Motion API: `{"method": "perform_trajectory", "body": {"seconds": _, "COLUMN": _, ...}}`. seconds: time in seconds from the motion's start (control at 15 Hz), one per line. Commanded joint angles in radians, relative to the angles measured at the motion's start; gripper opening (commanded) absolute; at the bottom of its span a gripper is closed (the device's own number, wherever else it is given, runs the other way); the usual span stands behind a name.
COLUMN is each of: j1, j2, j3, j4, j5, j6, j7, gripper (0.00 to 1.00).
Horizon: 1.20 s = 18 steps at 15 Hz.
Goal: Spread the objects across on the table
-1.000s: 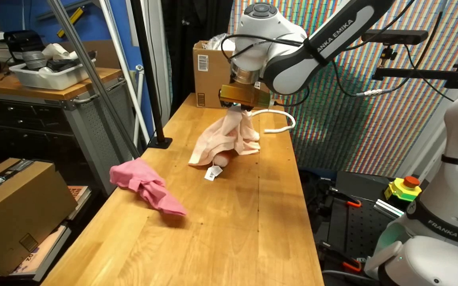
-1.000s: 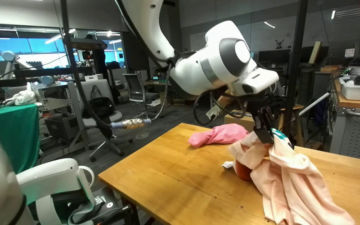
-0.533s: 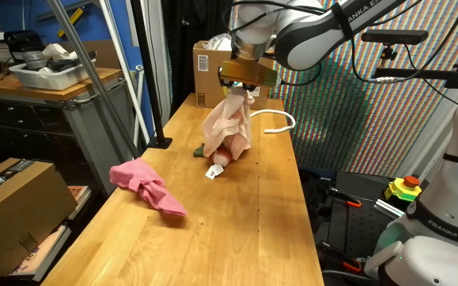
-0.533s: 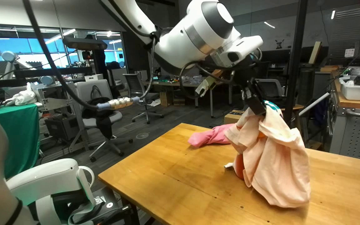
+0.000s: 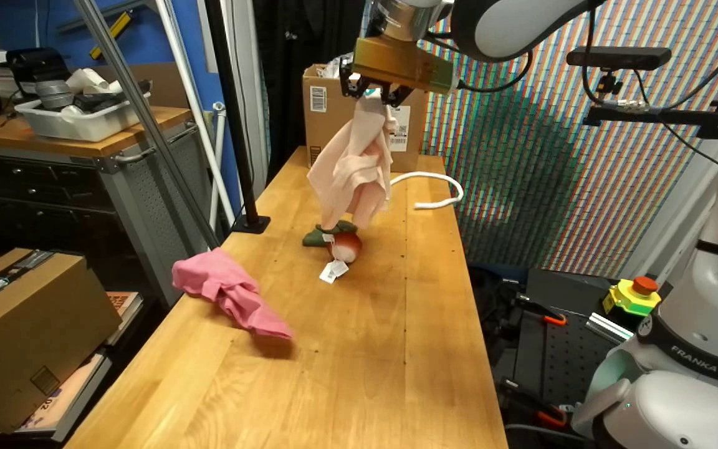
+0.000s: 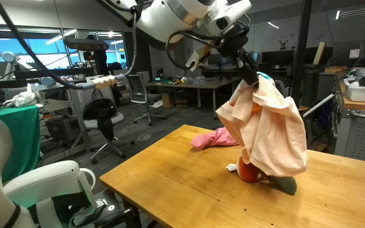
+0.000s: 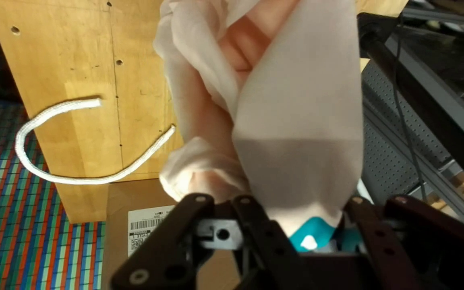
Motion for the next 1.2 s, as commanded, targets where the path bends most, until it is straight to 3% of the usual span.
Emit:
{"method": "perform_trajectory", "body": {"seconds": 0.0, "j1": -0.019, "j2": -0.079, "j3": 0.044, "j4": 0.007, "j5": 0.131, "j6": -0.046, "j7": -0.157, "gripper": 0.08}}
{"method": "perform_trajectory", "body": {"seconds": 0.2, "j1": -0.007, "j2": -0.119, "j3": 0.056, "j4": 0.001, "j5": 0.28, "j6": -0.065, "j7": -0.31, "gripper": 0.08}}
{"method": "perform_trajectory", "body": {"seconds": 0.53, "j1": 0.045, "j2": -0.155, "j3": 0.039, "j4": -0.015, "j5": 0.631, "j6": -0.104, "j7": -0.656, "gripper": 0.08}}
{"method": "perform_trajectory", "body": {"seconds": 0.73, "j1": 0.061, "j2": -0.164, "j3": 0.034, "j4": -0.013, "j5": 0.817, "j6": -0.183, "j7": -0.839, "gripper": 0.08}}
{"method": "perform_trajectory", "body": {"seconds": 1.13, "j1": 0.035, "j2": -0.152, "j3": 0.03, "j4": 0.004, "j5": 1.012, "j6": -0.412, "j7": -1.051, "gripper": 0.08}}
